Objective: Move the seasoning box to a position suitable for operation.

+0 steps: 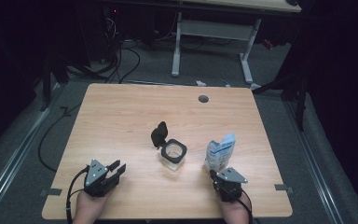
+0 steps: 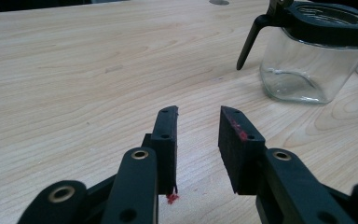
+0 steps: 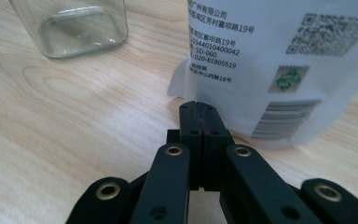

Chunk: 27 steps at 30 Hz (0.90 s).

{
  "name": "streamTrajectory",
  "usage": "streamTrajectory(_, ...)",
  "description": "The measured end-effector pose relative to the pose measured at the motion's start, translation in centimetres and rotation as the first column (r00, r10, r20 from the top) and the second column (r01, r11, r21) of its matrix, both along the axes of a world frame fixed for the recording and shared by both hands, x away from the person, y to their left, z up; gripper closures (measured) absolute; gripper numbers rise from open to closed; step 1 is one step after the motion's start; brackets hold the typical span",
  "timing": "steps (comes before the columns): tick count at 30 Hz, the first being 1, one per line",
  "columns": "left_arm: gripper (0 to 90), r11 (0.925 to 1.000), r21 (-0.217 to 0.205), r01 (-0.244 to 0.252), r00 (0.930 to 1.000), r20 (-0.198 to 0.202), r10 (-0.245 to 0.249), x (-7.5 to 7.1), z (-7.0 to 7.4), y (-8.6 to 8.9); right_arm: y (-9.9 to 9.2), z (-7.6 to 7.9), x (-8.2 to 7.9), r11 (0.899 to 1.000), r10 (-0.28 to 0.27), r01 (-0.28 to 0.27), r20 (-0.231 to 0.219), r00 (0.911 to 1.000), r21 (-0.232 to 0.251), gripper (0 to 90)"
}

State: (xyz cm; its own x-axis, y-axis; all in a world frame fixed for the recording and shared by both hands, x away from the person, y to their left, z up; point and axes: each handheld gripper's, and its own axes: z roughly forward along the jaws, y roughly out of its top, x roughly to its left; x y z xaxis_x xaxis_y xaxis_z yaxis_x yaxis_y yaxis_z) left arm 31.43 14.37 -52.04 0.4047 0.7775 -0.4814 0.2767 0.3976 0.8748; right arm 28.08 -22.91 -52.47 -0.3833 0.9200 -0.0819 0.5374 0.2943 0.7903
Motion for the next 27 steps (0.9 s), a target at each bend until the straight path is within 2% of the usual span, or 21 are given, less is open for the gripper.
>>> streamTrajectory(12, 67.9, 1.0000, 0.001, 0.002, 1.0000, 0.002, -0.002, -0.1, 0.0, 0.2, 2.3, 0.2, 2.7, 1.000, 0.016, -0.016, 0.004, 0.9999, -0.009, 90.0)
streamTrajectory(16, 67.9, 1.0000, -0.006, -0.002, 1.0000, 0.002, 0.002, 0.0, 0.1, 0.3, 2.2, 0.4, 2.5, 0.999, 0.034, -0.034, 0.017, 0.9993, 0.005, 89.5)
streamTrajectory(20, 67.9, 1.0000, -0.001, -0.004, 1.0000, 0.000, 0.004, 0.0, 0.0, 0.4, 0.8, 0.7, 0.6, 0.998, 0.043, -0.045, 0.042, 0.9982, 0.048, 86.2)
streamTrajectory(24, 67.1, 1.0000, 0.008, 0.003, 1.0000, 0.002, -0.003, 0.0, -0.1, 0.1, -2.0, 0.8, -1.1, 0.998, 0.002, -0.005, 0.053, 0.9986, 0.069, 82.5)
streamTrajectory(27, 65.2, 1.0000, 0.010, 0.002, 1.0000, 0.007, -0.002, -0.1, -0.3, 0.0, -4.0, 0.9, -1.5, 0.996, -0.043, 0.039, 0.043, 0.9982, 0.086, 81.3)
